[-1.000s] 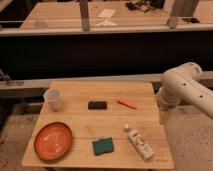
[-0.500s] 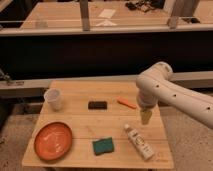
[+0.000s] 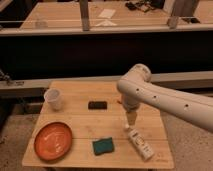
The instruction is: Push the ceramic bowl across the table
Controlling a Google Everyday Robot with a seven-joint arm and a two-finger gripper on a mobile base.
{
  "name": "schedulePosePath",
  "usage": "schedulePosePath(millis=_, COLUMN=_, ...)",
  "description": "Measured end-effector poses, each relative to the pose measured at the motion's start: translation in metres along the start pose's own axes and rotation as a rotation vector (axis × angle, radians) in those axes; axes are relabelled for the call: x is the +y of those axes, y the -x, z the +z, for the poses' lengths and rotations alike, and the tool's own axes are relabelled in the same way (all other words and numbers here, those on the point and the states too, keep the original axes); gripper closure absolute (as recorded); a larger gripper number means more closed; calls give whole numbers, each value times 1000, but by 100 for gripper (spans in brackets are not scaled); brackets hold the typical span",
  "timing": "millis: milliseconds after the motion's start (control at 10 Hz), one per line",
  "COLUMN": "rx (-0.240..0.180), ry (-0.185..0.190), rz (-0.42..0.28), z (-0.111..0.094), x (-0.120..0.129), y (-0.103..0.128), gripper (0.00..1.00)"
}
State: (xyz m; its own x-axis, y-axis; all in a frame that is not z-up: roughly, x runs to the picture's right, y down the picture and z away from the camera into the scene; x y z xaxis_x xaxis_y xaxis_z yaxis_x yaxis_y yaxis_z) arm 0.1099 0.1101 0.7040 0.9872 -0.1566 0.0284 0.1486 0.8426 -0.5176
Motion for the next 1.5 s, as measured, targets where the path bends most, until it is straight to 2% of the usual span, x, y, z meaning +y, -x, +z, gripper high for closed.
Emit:
schedulePosePath(millis=200, rx=1, ry=-8, rz=-35, z=5, x=-2, y=8, gripper=20)
schedulePosePath(millis=500, rx=-7, ry=-17, rz=-91, z=12, x=-9, y=48, gripper=20)
schedulePosePath(millis=900, rx=-1, ry=-27, rz=-148, z=18, x=-11, y=65, gripper=20)
schedulePosePath(millis=1200, rx=-6, ry=-38, rz=-196, z=25, x=-15, y=95, gripper=20)
schedulePosePath(millis=1500, rx=-7, ry=-40, rz=-224, z=31, x=-14, y=105, gripper=20)
